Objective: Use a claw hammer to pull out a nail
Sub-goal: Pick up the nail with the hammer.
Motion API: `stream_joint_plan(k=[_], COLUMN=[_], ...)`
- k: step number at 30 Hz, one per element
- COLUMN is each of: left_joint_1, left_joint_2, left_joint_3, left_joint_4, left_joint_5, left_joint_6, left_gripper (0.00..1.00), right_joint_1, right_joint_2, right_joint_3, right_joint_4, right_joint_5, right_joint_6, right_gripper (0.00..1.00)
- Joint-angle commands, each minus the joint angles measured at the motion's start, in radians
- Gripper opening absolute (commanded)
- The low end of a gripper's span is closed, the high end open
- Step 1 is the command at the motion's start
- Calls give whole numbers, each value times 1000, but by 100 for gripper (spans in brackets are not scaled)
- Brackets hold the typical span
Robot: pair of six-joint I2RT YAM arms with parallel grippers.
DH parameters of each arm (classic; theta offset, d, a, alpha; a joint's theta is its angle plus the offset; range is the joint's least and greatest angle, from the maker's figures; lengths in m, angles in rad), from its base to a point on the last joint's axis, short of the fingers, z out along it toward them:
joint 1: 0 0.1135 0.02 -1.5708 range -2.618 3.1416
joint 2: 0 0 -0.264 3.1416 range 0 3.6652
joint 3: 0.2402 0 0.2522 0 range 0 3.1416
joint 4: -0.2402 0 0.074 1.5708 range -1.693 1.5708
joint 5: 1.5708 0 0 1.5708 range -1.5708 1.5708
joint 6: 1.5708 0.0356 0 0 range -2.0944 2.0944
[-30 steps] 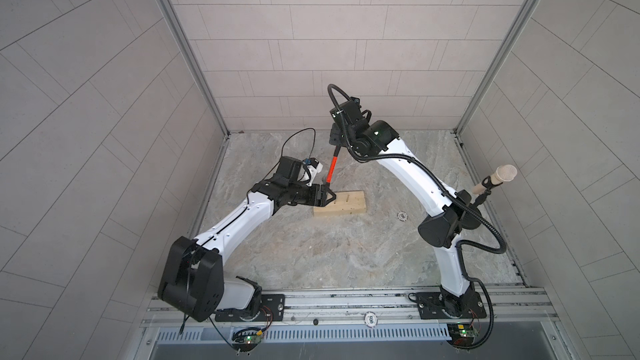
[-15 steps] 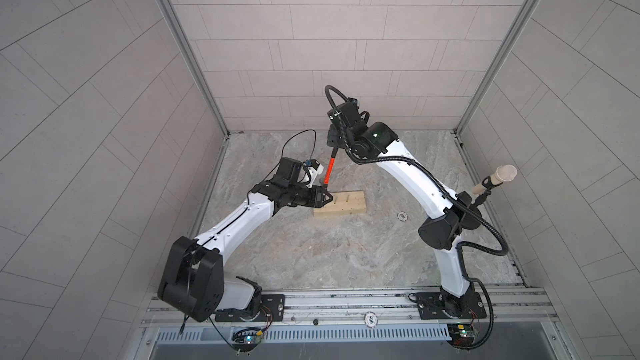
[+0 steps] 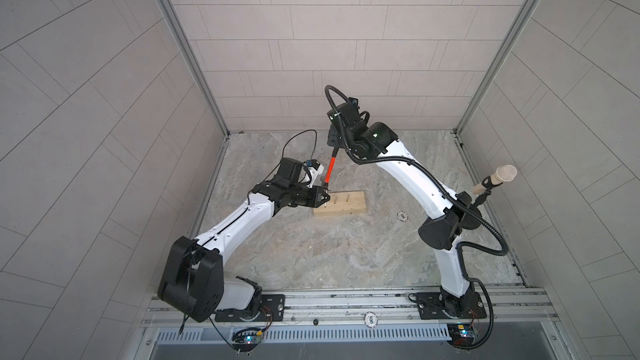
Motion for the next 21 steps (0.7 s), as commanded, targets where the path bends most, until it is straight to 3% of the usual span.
stream_joint_plan(k=[1, 21], left_joint_1=[1, 0], left_joint_2=[-17, -85], left_joint_3=[-14, 22], left_joint_4=[6, 27], left_joint_5=[-5, 64], left_joint_6=[9, -39], left_gripper=[7, 1], right_joint_1=[7, 39], right_joint_2=[-53, -67], right_joint_3=[5, -64], right_joint_4=[52, 142], right_joint_5=[29, 69], right_joint_6=[24, -36], right_gripper=[0, 0])
